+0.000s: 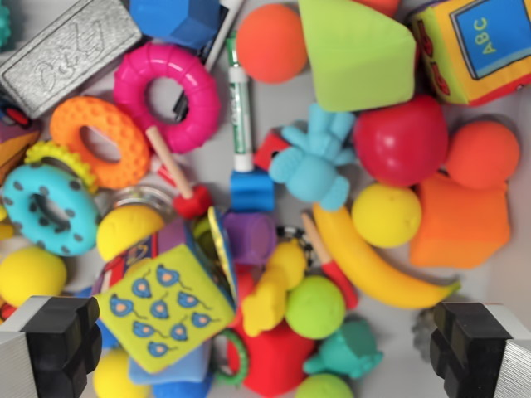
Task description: Pick an object from the bin
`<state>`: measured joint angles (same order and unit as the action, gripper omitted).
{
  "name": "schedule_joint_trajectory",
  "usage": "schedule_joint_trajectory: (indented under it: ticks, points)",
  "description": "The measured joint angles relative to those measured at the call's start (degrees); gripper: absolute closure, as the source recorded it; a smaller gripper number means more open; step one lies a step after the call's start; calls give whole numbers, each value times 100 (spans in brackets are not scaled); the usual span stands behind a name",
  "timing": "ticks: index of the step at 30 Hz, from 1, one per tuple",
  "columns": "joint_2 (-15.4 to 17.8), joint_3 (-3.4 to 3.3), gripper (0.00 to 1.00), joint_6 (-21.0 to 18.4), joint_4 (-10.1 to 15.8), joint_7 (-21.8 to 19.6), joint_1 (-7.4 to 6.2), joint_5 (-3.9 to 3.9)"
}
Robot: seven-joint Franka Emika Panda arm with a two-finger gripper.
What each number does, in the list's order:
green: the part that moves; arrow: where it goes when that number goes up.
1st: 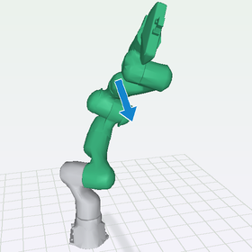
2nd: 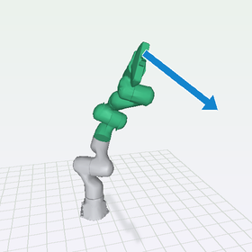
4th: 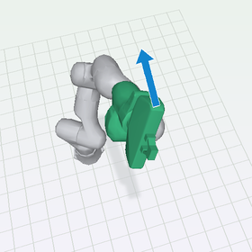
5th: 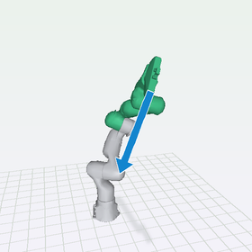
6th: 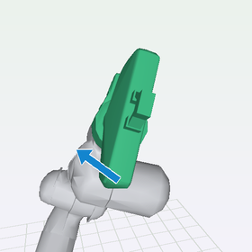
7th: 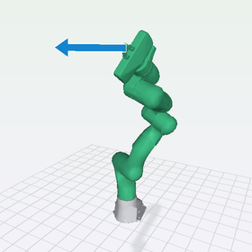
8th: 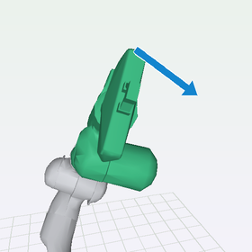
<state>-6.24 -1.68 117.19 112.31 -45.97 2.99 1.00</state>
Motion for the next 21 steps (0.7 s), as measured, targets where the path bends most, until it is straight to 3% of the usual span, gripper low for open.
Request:
schedule_joint_trajectory:
  ticks: [21]
  points:
    - [13,2,0,39,78,-161,-12,0]
